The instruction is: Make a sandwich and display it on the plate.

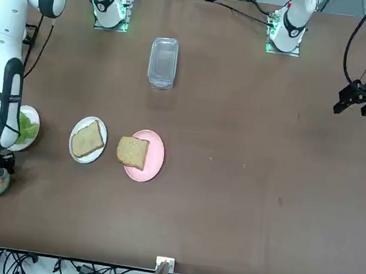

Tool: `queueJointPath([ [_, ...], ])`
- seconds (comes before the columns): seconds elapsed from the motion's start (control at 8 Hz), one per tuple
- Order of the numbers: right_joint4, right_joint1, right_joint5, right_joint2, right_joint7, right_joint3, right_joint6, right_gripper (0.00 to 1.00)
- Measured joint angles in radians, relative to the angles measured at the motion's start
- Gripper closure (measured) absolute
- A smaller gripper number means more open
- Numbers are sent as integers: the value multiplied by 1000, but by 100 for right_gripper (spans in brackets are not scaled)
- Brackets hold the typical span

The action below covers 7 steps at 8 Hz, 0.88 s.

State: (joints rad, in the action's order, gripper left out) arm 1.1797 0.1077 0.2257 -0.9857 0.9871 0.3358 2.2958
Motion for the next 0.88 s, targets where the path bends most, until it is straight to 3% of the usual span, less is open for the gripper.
queueJointPath([
  [0.38,-27,-6,0,28,0,7,-81,94],
  [0.88,-38,-102,59,183,-138,-1,-324,94],
])
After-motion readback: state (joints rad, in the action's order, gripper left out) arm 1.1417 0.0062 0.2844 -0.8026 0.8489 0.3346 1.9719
